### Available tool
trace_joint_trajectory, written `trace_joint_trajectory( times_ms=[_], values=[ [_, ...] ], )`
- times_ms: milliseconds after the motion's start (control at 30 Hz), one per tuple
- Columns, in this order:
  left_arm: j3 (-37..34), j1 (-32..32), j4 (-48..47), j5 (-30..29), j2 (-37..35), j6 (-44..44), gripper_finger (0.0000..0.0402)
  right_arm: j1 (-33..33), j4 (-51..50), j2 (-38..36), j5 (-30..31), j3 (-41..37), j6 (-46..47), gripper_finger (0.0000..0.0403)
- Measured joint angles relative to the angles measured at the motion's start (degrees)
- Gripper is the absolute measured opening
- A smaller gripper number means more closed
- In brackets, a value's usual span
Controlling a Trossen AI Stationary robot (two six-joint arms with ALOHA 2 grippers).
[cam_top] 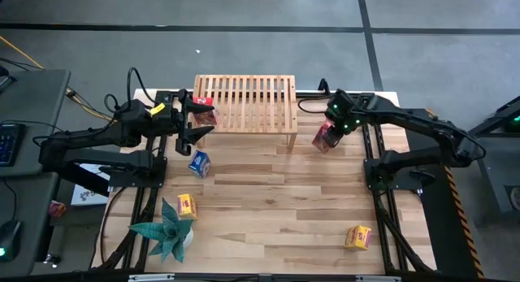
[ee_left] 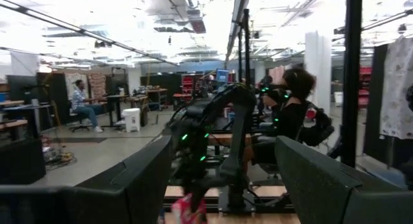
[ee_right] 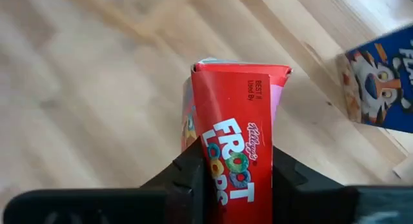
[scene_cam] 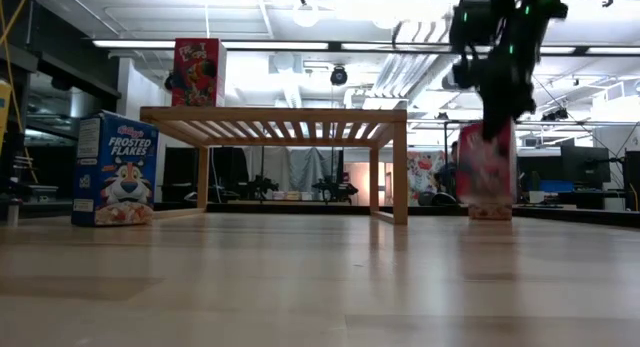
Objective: Stack cereal on shelf
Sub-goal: Put the red cereal box on the shelf aligned with the other red cereal box
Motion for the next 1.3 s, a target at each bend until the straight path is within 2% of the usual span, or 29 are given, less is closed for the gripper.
trace_joint_trajectory(
  times_ms=[200,300,400,633,900,1133,1300],
  values=[
    [0.0,0.1,-0.4,-2.5,0.0,2.0,0.0262,9.3,-8.7,-3.1,-0.9,14.2,3.4,0.0086],
    [0.0,0.1,-0.7,-3.5,0.0,1.9,0.0262,14.9,-8.3,-4.2,-0.2,20.2,4.9,0.0086],
    [0.1,0.1,-1.8,-4.0,0.7,3.3,0.0262,19.9,-5.3,-4.1,2.9,23.6,5.7,0.0085],
    [4.9,-2.9,-10.2,-1.8,10.3,4.8,0.0262,27.5,5.8,-0.4,4.0,24.4,2.5,0.0085],
    [10.5,-8.4,-10.4,-1.5,22.9,8.0,0.0279,34.3,11.2,6.4,4.2,24.4,-0.4,0.0085],
    [13.3,-10.5,-7.1,-1.5,30.8,7.3,0.0314,38.2,13.4,11.3,9.2,24.4,-2.0,0.0085],
    [15.2,-10.6,-6.0,-1.5,34.8,3.3,0.0325,39.0,16.3,13.0,14.2,24.4,-2.1,0.0085]
  ],
)
